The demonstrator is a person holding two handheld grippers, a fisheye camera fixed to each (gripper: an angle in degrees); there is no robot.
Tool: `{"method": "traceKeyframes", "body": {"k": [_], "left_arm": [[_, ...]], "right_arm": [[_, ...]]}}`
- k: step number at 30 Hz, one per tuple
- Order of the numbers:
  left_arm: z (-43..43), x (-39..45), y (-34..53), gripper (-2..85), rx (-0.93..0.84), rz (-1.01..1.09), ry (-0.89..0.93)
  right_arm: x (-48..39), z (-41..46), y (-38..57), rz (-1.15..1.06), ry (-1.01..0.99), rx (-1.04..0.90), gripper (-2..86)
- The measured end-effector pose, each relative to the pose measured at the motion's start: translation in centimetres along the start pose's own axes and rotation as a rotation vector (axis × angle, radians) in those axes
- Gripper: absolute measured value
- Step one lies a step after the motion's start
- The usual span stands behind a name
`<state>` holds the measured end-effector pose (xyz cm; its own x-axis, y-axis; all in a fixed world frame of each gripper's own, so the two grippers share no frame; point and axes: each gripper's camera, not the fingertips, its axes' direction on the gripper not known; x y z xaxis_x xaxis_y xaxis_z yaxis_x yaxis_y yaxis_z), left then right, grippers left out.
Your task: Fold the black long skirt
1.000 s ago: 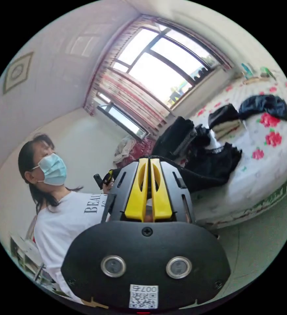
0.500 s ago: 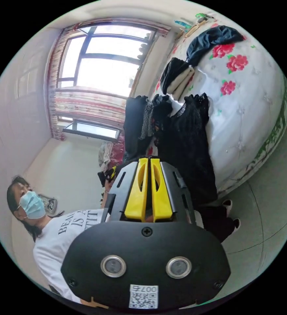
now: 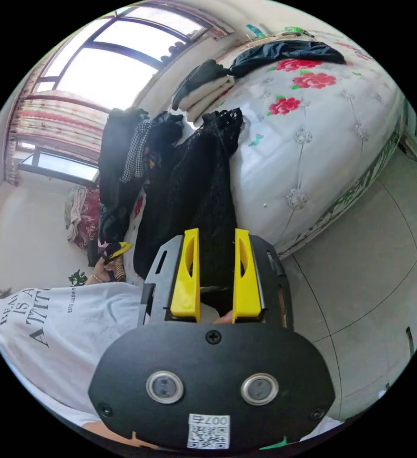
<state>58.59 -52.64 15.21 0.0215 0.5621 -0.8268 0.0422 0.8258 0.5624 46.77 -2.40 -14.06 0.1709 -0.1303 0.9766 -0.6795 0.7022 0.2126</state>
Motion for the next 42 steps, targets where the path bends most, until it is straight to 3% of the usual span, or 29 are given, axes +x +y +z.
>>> {"method": "traceKeyframes", "body": {"k": [5,8,12,17,20,23,28,33,37,42], "left_arm": [[3.5,3.1,4.8,11.2,-0.099,0.092,-0.085],[4.9,4.6,5.0,4.7,-0.157,0.132,-0.150],[1.9,6.4,4.6,0.4,-0.089,0.142,-0.092],[-11.3,11.6,6.7,-0.6,0.178,0.211,0.201],[-20.7,16.5,9.6,-0.7,0.354,0.346,0.302],[-28.3,21.2,12.2,-0.7,0.434,0.458,0.344],[-34.6,27.1,15.1,-0.6,0.448,0.605,0.165],[-36.1,25.1,10.1,-0.7,0.367,0.442,0.139],[-43.6,25.8,9.8,-0.7,0.543,0.420,0.243],[-52.5,30.9,16.9,-0.7,0.712,0.558,0.180]], "right_arm": [[-1.5,4.5,1.0,-0.094,0.072,-0.111,5.2],[-3.5,6.2,1.1,-0.173,0.139,-0.181,1.9],[-6.9,3.6,1.4,-0.285,0.212,-0.120,0.3],[-10.9,-8.5,2.8,-0.420,-0.108,0.149,-0.2],[-12.4,-15.9,4.9,-0.528,-0.318,0.377,-0.2],[-12.8,-20.5,5.9,-0.576,-0.451,0.461,-0.3],[-15.0,-23.1,5.1,-0.669,-0.376,0.446,-0.3],[-17.4,-18.9,-2.7,-0.593,-0.269,0.255,-0.3],[-21.8,-19.6,-7.3,-0.653,-0.361,0.320,-0.3],[-26.2,-23.9,-6.6,-0.937,-0.475,0.447,-0.3]]}}
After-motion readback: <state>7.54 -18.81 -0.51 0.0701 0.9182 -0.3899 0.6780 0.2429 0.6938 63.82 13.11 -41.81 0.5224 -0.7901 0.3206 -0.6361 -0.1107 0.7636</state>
